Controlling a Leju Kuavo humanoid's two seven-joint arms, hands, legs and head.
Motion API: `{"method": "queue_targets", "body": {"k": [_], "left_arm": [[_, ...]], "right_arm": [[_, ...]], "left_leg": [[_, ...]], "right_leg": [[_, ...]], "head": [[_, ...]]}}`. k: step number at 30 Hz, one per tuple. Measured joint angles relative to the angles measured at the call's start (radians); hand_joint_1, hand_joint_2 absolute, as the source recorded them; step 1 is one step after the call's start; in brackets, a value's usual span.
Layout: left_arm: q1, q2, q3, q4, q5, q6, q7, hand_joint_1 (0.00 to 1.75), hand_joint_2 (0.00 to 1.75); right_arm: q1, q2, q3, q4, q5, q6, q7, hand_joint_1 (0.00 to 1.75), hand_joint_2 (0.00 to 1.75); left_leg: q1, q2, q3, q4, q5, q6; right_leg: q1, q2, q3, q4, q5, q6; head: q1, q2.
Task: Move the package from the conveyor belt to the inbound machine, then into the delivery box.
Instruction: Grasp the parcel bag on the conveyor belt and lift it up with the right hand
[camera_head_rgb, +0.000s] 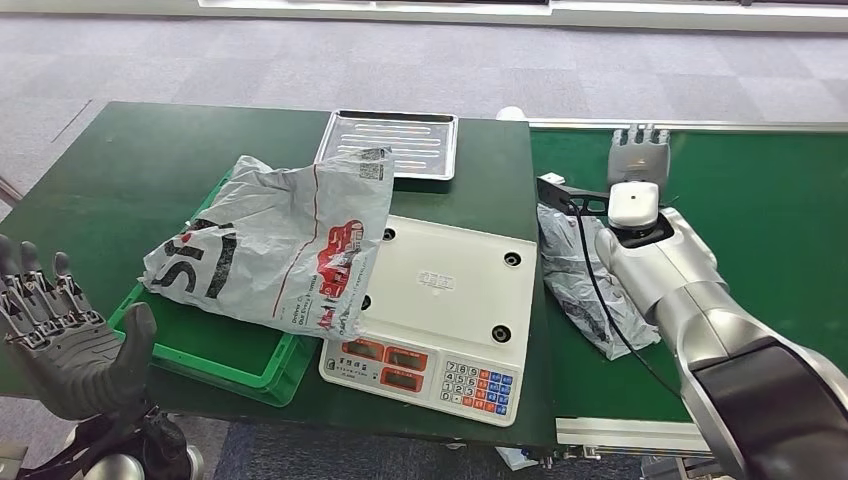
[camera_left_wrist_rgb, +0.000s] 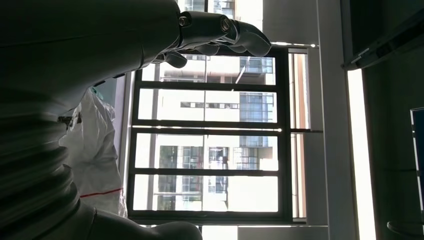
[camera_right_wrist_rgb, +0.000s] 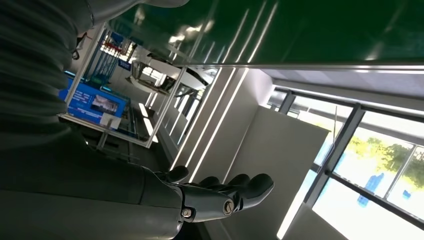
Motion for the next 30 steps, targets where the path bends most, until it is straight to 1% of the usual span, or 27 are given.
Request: {"method": "queue_targets", "body": {"k": [3, 7, 9, 22, 24, 25, 27, 30], "left_arm": [[0.002, -0.002, 0.001, -0.003, -0.001, 0.0, 0.0, 0.0, 1.75], [0.005, -0.002, 0.002, -0.003, -0.001, -0.012, 0.0, 0.0, 1.75], [0.005, -0.002, 0.002, -0.003, -0.001, -0.015, 0.0, 0.0, 1.75], [0.005, -0.002, 0.002, -0.003, -0.002, -0.016, 0.0, 0.0, 1.75], [0.005, -0.002, 0.002, -0.003, -0.003, -0.017, 0.0, 0.0, 1.75], [0.005, -0.002, 0.002, -0.003, -0.004, -0.018, 0.0, 0.0, 1.75], [0.005, -0.003, 0.002, -0.002, -0.007, -0.021, 0.0, 0.0, 1.75], [0.005, -0.004, 0.003, 0.001, -0.013, -0.029, 0.0, 0.0, 1.75]], "right_arm": [[-0.007, 0.0, -0.009, 0.014, -0.009, 0.03, -0.014, 0.0, 1.75], [-0.017, -0.001, -0.032, 0.042, -0.041, 0.098, -0.098, 0.0, 1.75], [-0.017, -0.002, -0.042, 0.053, -0.05, 0.112, -0.121, 0.0, 1.75], [-0.017, -0.002, -0.054, 0.083, -0.052, 0.119, -0.132, 0.0, 1.75], [-0.017, -0.002, -0.054, 0.084, -0.053, 0.127, -0.144, 0.0, 1.75], [-0.017, -0.002, -0.054, 0.085, -0.057, 0.137, -0.161, 0.0, 1.75], [-0.016, -0.002, -0.055, 0.088, -0.074, 0.171, -0.221, 0.0, 1.75], [-0.011, -0.001, -0.056, 0.094, -0.104, 0.236, -0.351, 0.0, 1.75]], "left_leg": [[0.0, 0.0, 0.0, 0.0, 0.0, 0.0], [0.0, 0.0, 0.0, 0.0, 0.0, 0.0], [0.0, 0.0, 0.0, 0.0, 0.0, 0.0], [0.0, 0.0, 0.0, 0.0, 0.0, 0.0], [0.0, 0.0, 0.0, 0.0, 0.0, 0.0], [0.0, 0.0, 0.0, 0.0, 0.0, 0.0], [0.0, 0.0, 0.0, 0.0, 0.0, 0.0], [0.0, 0.0, 0.0, 0.0, 0.0, 0.0]], "right_leg": [[0.0, 0.0, 0.0, 0.0, 0.0, 0.0], [-0.001, 0.0, 0.0, 0.0, 0.0, 0.0], [-0.001, 0.0, 0.0, 0.0, 0.0, 0.0], [0.0, 0.0, 0.0, 0.0, 0.0, 0.0], [0.0, 0.0, 0.0, 0.0, 0.0, 0.0], [0.0, 0.0, 0.0, 0.0, 0.0, 0.0], [0.0, 0.0, 0.0, 0.0, 0.0, 0.0], [0.0, 0.0, 0.0, 0.0, 0.0, 0.0]], "head": [[0.0, 0.0], [0.0, 0.0], [0.0, 0.0], [0.0, 0.0], [0.0, 0.0], [0.0, 0.0], [0.0, 0.0], [0.0, 0.0]]}}
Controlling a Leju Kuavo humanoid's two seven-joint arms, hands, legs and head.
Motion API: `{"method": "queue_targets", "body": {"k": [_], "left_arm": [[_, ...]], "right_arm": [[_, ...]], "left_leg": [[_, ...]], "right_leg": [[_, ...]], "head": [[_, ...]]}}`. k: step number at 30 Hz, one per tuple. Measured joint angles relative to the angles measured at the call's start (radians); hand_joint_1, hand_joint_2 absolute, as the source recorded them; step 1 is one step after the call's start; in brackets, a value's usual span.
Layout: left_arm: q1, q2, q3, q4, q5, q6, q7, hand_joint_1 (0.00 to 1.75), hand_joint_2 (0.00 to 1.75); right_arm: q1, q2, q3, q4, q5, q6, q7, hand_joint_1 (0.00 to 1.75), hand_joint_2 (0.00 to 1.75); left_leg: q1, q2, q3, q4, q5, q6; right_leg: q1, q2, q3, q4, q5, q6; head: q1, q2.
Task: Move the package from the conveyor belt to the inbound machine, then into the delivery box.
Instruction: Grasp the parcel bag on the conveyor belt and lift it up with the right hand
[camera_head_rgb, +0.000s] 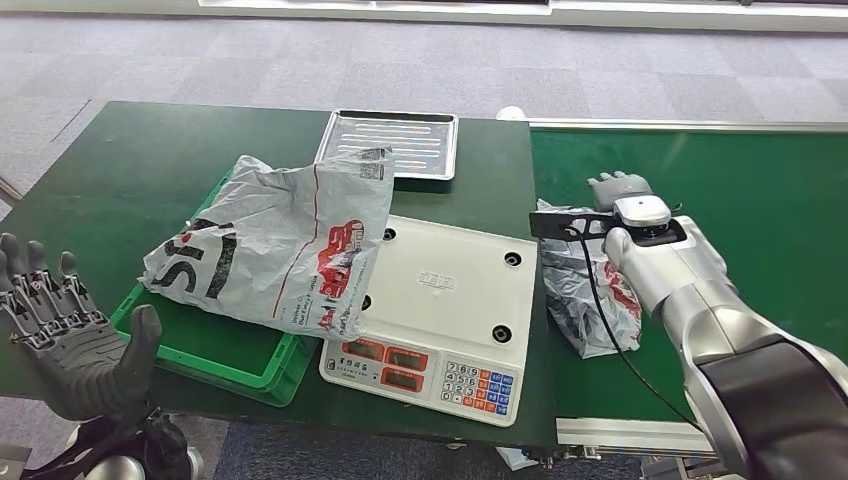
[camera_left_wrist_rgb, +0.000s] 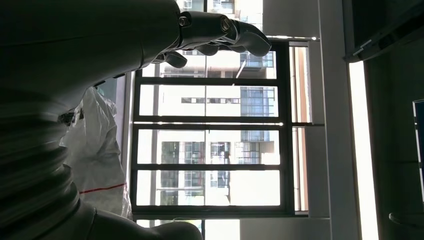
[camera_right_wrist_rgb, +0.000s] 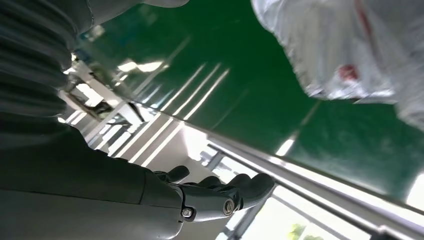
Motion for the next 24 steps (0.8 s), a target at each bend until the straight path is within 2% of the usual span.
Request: {"method": "queue_targets", "body": {"k": [2, 7, 13, 16, 20, 24], "left_arm": [[0.0, -0.001, 0.002, 0.001, -0.002, -0.004, 0.0, 0.0, 1.75], [-0.002, -0.002, 0.012, 0.0, -0.002, -0.005, 0.0, 0.0, 1.75], [-0.006, -0.002, 0.022, 0.0, -0.002, -0.008, 0.004, 0.0, 1.75], [-0.007, -0.002, 0.026, 0.0, -0.002, -0.014, 0.005, 0.0, 1.75], [-0.009, -0.002, 0.029, 0.0, -0.002, -0.019, 0.005, 0.0, 1.75], [-0.01, -0.003, 0.032, -0.005, -0.002, -0.019, 0.006, 0.0, 1.75]], "right_arm": [[0.009, 0.001, -0.001, 0.003, -0.015, 0.016, -0.053, 0.0, 1.75], [0.044, 0.005, -0.006, 0.004, -0.036, 0.013, -0.077, 0.0, 1.75], [0.068, 0.005, -0.009, 0.003, -0.092, 0.085, -0.198, 0.0, 1.75], [0.079, 0.005, -0.009, 0.003, -0.107, 0.101, -0.232, 0.0, 1.75], [0.085, 0.005, -0.009, 0.003, -0.119, 0.112, -0.244, 0.0, 1.75], [0.094, 0.005, -0.009, 0.002, -0.125, 0.09, -0.171, 0.0, 1.75]], "left_leg": [[0.0, 0.0, 0.0, 0.0, 0.0, 0.0], [0.0, 0.0, 0.0, 0.0, 0.0, 0.0], [0.0, 0.0, 0.0, 0.0, 0.0, 0.0], [0.0, 0.0, 0.0, 0.0, 0.0, 0.0], [0.0, 0.0, 0.0, 0.0, 0.0, 0.0], [0.0, 0.0, 0.0, 0.0, 0.0, 0.0]], "right_leg": [[0.0, 0.0, 0.0, 0.0, 0.0, 0.0], [0.0, 0.0, 0.0, 0.0, 0.0, 0.0], [0.0, 0.0, 0.0, 0.0, 0.0, 0.0], [0.0, 0.0, 0.0, 0.0, 0.0, 0.0], [0.0, 0.0, 0.0, 0.0, 0.0, 0.0], [0.0, 0.0, 0.0, 0.0, 0.0, 0.0]], "head": [[0.0, 0.0], [0.0, 0.0], [0.0, 0.0], [0.0, 0.0], [0.0, 0.0], [0.0, 0.0]]}}
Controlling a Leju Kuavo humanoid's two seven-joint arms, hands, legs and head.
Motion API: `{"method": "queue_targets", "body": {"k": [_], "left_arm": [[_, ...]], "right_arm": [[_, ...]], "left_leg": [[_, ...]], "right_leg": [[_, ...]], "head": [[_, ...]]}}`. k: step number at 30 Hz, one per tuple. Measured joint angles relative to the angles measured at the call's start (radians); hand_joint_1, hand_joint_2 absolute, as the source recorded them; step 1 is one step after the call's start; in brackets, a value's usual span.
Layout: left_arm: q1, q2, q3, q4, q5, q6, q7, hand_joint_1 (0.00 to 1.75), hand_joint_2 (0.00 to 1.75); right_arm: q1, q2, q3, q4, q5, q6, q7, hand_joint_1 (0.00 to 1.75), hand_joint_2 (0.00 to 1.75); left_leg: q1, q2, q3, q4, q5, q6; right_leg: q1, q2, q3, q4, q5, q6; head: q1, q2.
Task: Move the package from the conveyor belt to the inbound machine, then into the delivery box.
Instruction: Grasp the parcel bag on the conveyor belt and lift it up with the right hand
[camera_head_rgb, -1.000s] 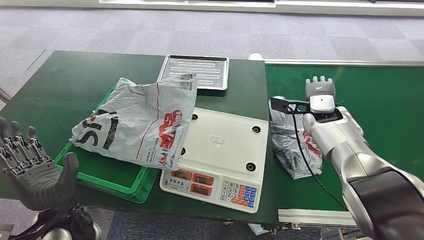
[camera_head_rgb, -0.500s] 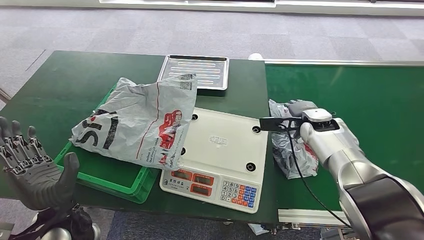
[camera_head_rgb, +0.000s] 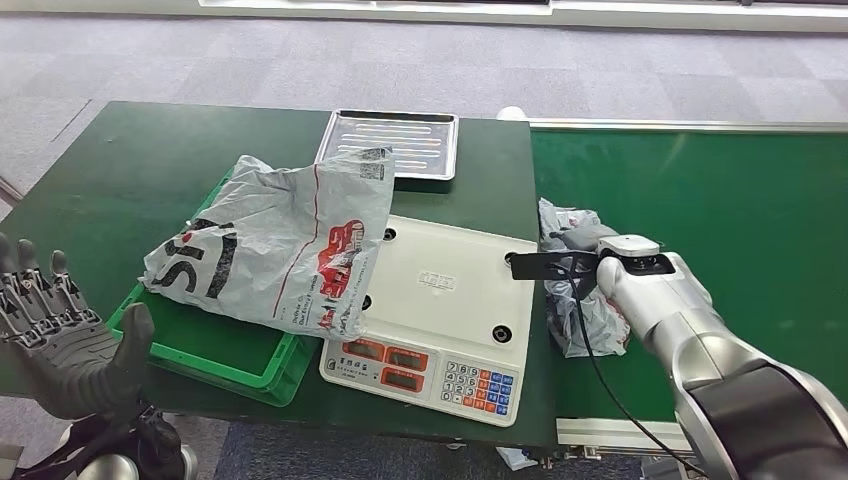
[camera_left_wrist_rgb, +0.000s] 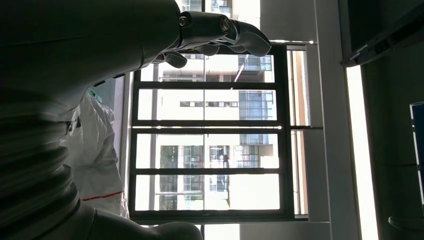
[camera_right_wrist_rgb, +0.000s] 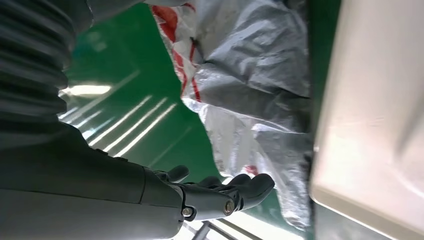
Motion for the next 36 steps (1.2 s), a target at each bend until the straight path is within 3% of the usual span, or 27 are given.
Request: {"method": "queue_targets", "body": {"k": [9, 15, 28, 36], "left_arm": [[-0.006, -0.001, 0.01, -0.004, -0.001, 0.001, 0.005, 0.0, 1.75], [-0.009, -0.003, 0.011, -0.006, -0.002, 0.014, 0.01, 0.0, 1.75], [-0.032, -0.005, 0.011, 0.003, -0.006, 0.005, 0.022, 0.0, 1.75], [-0.034, -0.005, 0.011, 0.006, -0.006, 0.001, 0.022, 0.0, 1.75]], "right_arm": [[0.018, -0.004, 0.0, -0.002, -0.019, -0.006, 0.036, 0.0, 1.75], [0.02, -0.022, 0.0, -0.005, 0.01, -0.049, 0.205, 0.0, 1.75], [0.059, -0.07, 0.0, -0.007, -0.028, -0.018, 0.088, 0.0, 1.75], [0.061, -0.078, 0.0, -0.007, -0.03, -0.016, 0.085, 0.0, 1.75]], "left_leg": [[0.0, 0.0, 0.0, 0.0, 0.0, 0.0], [0.0, 0.0, 0.0, 0.0, 0.0, 0.0], [0.0, 0.0, 0.0, 0.0, 0.0, 0.0], [0.0, 0.0, 0.0, 0.0, 0.0, 0.0]], "right_leg": [[0.0, 0.0, 0.0, 0.0, 0.0, 0.0], [0.0, 0.0, 0.0, 0.0, 0.0, 0.0], [0.0, 0.001, 0.0, 0.0, 0.0, 0.0], [0.0, 0.001, 0.0, 0.0, 0.0, 0.0]], "head": [[0.0, 0.0], [0.0, 0.0], [0.0, 0.0], [0.0, 0.0]]}}
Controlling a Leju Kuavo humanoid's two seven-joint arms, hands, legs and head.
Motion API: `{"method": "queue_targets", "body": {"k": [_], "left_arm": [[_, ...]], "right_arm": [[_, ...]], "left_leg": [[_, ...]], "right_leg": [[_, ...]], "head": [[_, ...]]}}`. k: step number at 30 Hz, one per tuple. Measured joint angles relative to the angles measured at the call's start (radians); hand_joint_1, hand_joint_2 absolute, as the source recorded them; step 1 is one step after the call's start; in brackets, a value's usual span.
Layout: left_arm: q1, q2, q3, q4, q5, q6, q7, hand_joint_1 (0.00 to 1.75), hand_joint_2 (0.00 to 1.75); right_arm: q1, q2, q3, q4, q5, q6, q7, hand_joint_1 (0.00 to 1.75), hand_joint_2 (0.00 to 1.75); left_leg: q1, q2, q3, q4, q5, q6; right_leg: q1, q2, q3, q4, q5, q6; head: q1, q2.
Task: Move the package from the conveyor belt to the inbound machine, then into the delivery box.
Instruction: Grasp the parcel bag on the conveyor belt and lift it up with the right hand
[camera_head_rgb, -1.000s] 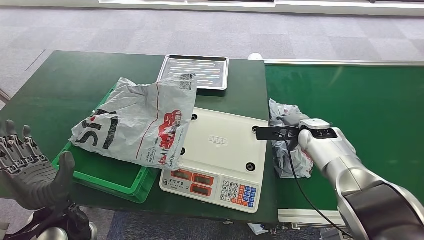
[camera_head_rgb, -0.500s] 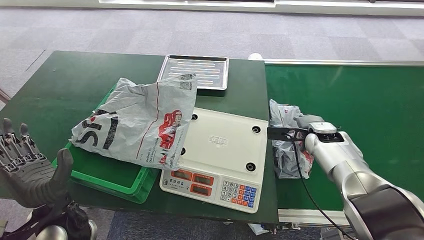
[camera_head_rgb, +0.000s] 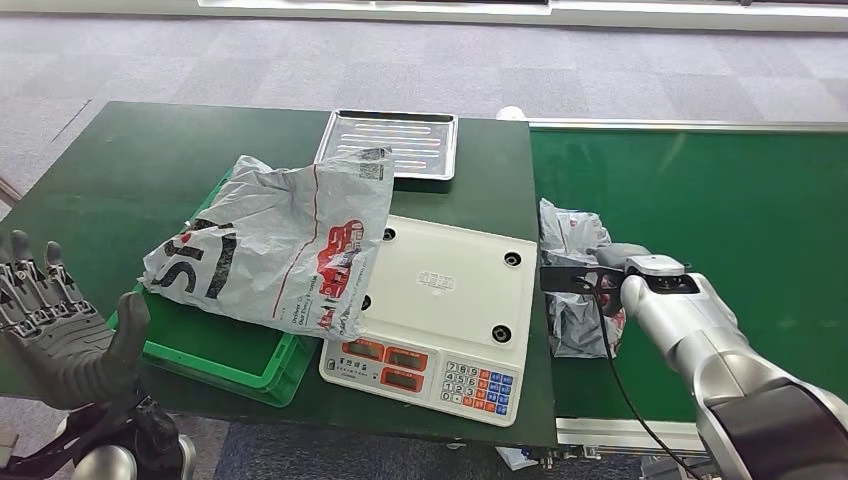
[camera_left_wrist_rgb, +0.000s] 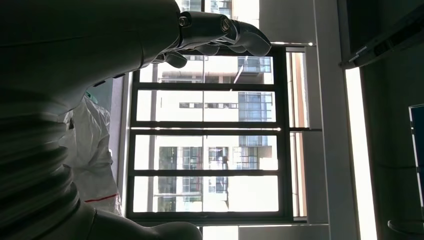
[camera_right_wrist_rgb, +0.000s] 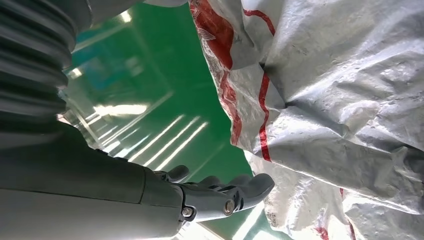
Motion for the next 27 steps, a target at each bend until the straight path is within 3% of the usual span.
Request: {"method": "queue_targets", "body": {"k": [16, 27], "left_arm": [[-0.016, 0.002, 0.0, 0.01, 0.007, -0.006, 0.002, 0.0, 1.75], [-0.032, 0.005, 0.0, 0.019, 0.009, -0.005, 0.004, 0.0, 1.75]], "right_arm": [[0.065, -0.031, 0.003, -0.056, -0.062, 0.009, -0.091, 0.0, 1.75], [0.163, -0.036, 0.022, -0.176, -0.097, -0.023, -0.095, 0.0, 1.75]], "left_leg": [[0.0, 0.0, 0.0, 0.0, 0.0, 0.0], [0.0, 0.0, 0.0, 0.0, 0.0, 0.0]], "right_leg": [[0.0, 0.0, 0.0, 0.0, 0.0, 0.0], [0.0, 0.0, 0.0, 0.0, 0.0, 0.0]], "head": [[0.0, 0.0], [0.0, 0.0]]}}
